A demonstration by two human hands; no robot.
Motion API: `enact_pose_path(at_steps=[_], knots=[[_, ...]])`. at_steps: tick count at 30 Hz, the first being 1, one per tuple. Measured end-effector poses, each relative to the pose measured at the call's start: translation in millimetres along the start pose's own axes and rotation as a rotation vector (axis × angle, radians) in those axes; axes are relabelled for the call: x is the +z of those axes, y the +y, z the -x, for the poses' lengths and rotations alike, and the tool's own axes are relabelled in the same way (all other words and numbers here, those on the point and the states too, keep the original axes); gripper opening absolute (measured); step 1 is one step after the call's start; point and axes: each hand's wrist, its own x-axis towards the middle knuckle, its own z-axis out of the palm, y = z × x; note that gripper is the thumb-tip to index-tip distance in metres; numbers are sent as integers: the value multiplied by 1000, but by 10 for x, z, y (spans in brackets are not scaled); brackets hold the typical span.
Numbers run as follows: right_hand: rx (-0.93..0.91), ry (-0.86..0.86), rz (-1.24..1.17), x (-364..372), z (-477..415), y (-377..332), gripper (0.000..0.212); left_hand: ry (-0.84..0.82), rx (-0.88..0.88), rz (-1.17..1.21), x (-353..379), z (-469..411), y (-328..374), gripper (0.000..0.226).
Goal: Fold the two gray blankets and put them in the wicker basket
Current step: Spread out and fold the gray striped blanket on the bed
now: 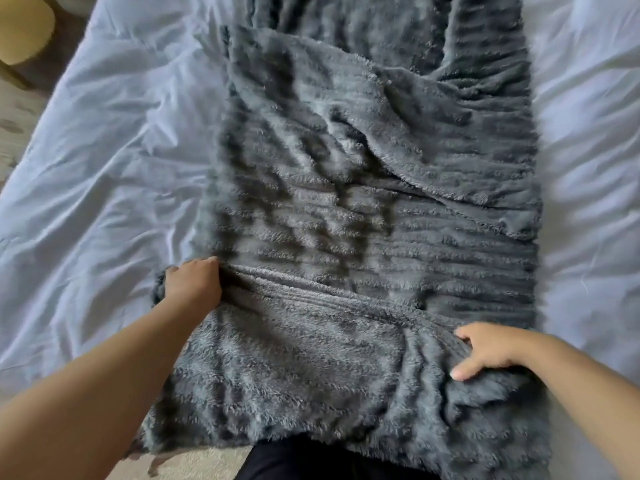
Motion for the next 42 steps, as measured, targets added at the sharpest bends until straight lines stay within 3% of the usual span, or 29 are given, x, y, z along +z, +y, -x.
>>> enact_pose_path(at_steps=[1, 3, 6, 8, 11, 15, 18, 21, 24, 26, 29, 32, 33, 35, 39, 42], knots=[[89, -88, 111, -26, 39, 103, 101, -1, 0, -22, 2, -1, 12, 27], [240, -48, 297, -18, 41, 346, 78, -3, 3, -92, -25, -2, 88, 26], [150, 458, 158, -25, -36, 713, 34, -8, 41, -191, -89, 44, 337, 29], [25, 679, 157, 43, -77, 830, 34, 8, 182, -163, -90, 93, 551, 47], [-30, 541, 124, 166, -150, 885, 62, -85, 465, -82, -87, 205, 866, 62], [-69, 458, 61, -135, -114, 921, 43, -257, 632, -128, -207, 231, 969, 70], [-125, 468, 222, -227, -88, 887, 42, -377, 680, -159, -343, 211, 904, 49], [-252, 476, 386, 4, -46, 808, 72, -391, 728, -312, -393, 193, 937, 28], [-311, 437, 439, 233, -31, 669, 97, -422, 764, -256, -334, 271, 982, 18], [-217, 376, 353, 280, -49, 582, 96, -433, 737, -139, -320, 291, 958, 17], [-77, 296, 275, 98, -113, 461, 61, -428, 655, -10, -343, 260, 875, 15], [59, 561, 140, -203, -252, 409, 23, -125, 533, -14, -309, 108, 945, 22], [93, 600, 89, -260, -311, 366, 23, -40, 460, -22, -286, 43, 1010, 26], [191, 550, 73, -254, -490, 229, 40, -44, 335, -49, -167, -97, 1163, 33], [381, 482, 184, -157, -931, 22, 14, -143, 177, -26, 213, -300, 1355, 39], [441, 454, 215, -254, -1138, 22, 23, -147, 105, -15, 426, -484, 1450, 39]])
